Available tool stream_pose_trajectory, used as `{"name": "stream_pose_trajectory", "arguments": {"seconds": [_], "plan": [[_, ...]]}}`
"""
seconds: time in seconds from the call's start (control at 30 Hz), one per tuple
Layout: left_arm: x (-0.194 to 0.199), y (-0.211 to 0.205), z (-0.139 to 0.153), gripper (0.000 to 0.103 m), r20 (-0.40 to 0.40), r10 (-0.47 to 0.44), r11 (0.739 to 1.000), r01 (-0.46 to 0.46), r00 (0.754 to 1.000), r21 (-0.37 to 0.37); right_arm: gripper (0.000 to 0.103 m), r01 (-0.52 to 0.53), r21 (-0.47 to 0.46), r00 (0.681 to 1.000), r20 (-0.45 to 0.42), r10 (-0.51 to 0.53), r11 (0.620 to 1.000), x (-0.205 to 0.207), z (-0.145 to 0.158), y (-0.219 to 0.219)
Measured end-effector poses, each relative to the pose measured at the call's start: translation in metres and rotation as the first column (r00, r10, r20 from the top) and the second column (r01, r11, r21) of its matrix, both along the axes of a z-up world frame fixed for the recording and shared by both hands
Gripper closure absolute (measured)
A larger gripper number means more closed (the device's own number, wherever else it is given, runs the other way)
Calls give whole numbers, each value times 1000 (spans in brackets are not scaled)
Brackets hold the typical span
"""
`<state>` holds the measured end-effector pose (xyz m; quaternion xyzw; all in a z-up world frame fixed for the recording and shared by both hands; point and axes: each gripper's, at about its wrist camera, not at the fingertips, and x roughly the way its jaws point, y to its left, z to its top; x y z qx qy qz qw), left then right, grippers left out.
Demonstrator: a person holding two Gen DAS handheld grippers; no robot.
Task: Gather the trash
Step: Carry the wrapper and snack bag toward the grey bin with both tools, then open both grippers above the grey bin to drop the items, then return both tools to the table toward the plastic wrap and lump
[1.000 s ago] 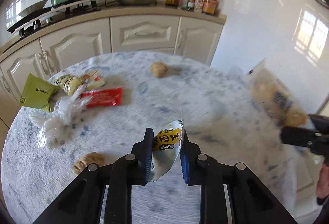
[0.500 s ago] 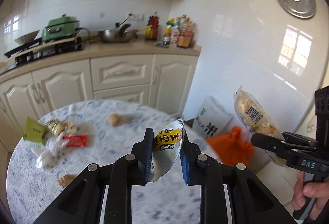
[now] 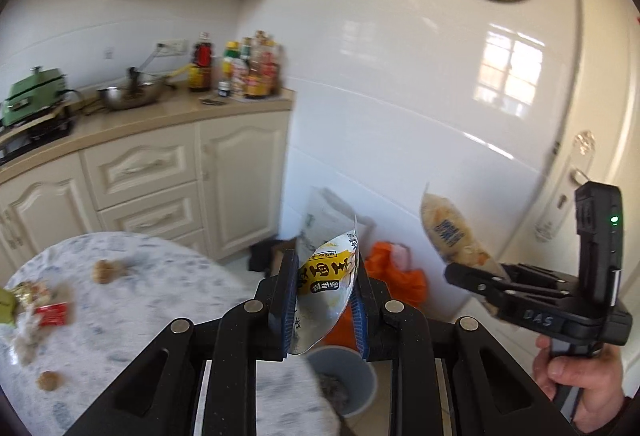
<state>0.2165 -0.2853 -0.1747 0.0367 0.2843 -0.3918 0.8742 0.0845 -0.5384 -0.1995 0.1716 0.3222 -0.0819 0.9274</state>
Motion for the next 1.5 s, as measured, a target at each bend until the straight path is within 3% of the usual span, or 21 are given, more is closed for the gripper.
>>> {"name": "stream_pose_trajectory", "arguments": {"seconds": [0.4,0.67,0.73,0.8,0.87,0.97,1.03,1.1,1.13,1.27,1.5], "plan": [[32,-100,-56,83,-168,-121,986,139,978,98,66,79,92,987,-144,-65,993,2,-80,-50],[54,-188,-101,79,-263,-157,955,214,952,204,66,103,160,971,-232,-64,982,24,-131,-70],[67,-205,-115,70,-295,-140,947,215,945,240,64,106,185,967,-249,-57,977,29,-145,-76],[77,-219,-122,39,-313,-123,941,211,942,263,63,124,198,960,-272,-67,972,32,-159,-84],[82,-229,-124,27,-310,-107,941,197,945,275,63,138,209,954,-292,-73,968,34,-171,-91],[84,-234,-118,18,-285,-94,940,180,954,290,47,168,221,946,-309,-95,961,32,-180,-99],[81,-230,-115,8,-260,-80,940,160,962,302,22,191,229,946,-303,-116,954,29,-179,-101],[75,-224,-108,4,-234,-72,944,142,969,297,4,213,223,944,-297,-142,951,27,-175,-102],[68,-219,-106,3,-221,-64,947,129,973,295,1,220,221,945,-292,-151,950,25,-172,-101],[50,-198,-90,1,-171,-47,955,95,984,282,0,231,194,942,-292,-169,954,25,-159,-95],[21,-129,-50,1,-108,-12,978,34,994,208,0,190,169,966,-207,-154,967,28,-110,-66]]}}
